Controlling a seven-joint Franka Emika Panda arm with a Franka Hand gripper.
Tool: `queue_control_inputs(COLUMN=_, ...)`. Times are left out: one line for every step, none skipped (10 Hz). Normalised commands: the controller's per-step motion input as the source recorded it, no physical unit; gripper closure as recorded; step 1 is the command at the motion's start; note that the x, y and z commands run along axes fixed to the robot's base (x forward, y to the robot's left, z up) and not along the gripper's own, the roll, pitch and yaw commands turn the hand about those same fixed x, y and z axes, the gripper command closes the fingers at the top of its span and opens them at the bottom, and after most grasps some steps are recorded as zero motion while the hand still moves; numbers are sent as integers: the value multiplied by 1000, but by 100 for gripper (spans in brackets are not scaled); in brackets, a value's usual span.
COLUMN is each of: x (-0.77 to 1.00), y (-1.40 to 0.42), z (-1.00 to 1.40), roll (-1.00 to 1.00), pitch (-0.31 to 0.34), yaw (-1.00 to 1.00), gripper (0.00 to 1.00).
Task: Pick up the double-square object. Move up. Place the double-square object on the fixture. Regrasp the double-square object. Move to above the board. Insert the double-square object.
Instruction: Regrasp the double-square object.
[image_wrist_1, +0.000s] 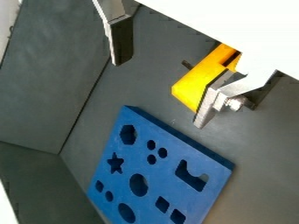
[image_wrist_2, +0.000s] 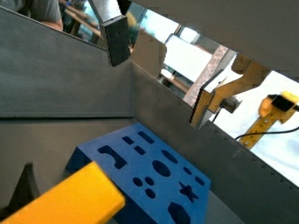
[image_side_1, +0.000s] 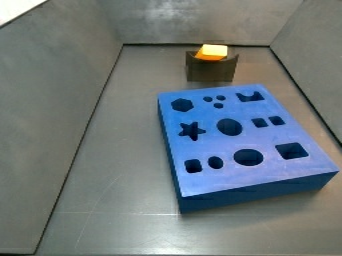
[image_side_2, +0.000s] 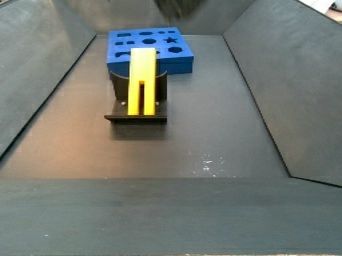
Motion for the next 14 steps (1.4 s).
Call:
queue_control_inputs(x=40, y=-504, z=289, roll=1000, pitch=70, yaw=18, gripper=0)
queue_control_inputs(x=4, y=-283, z=89, roll=1000, pitch=66, yaw=17, gripper=0)
queue_control_inputs(x=-9, y=-122, z=46, roll=1000, pitch=64, yaw=16, gripper=0)
queue_control_inputs(x=-22, y=-61, z=52, roll=1000, pitch=63, yaw=16, gripper=0)
queue_control_inputs(x=-25, y=-45, z=32, roll=1000, pitch=59, yaw=16, gripper=0)
queue_control_inputs(x=-19, y=-41, z=13, roll=1000, pitch=56, yaw=16, gripper=0)
queue_control_inputs(x=-21, y=-29, z=18, roll=1000, pitch=53, yaw=16, gripper=0)
queue_control_inputs(x=-21, y=-27, z=17, roll=1000, pitch=51, yaw=16, gripper=0)
queue_control_inputs(x=-9, y=-22, z=15, roll=1000, pitch=46, yaw=17, gripper=0)
queue_control_inputs(x=-5, y=-22, z=11, roll=1000, pitch=45, yaw=18, gripper=0)
queue_control_inputs(x=5, y=-18, z=9, roll=1000, pitch=43, yaw=19, gripper=0)
queue_control_inputs(x=8, y=-19, z=9, roll=1000, pitch=42, yaw=21, gripper=0)
queue_control_inputs(x=12, y=-19, z=11, roll=1000, pitch=45, yaw=23, gripper=0)
queue_control_inputs(x=11, y=-17, z=9, roll=1000, pitch=51, yaw=25, gripper=0)
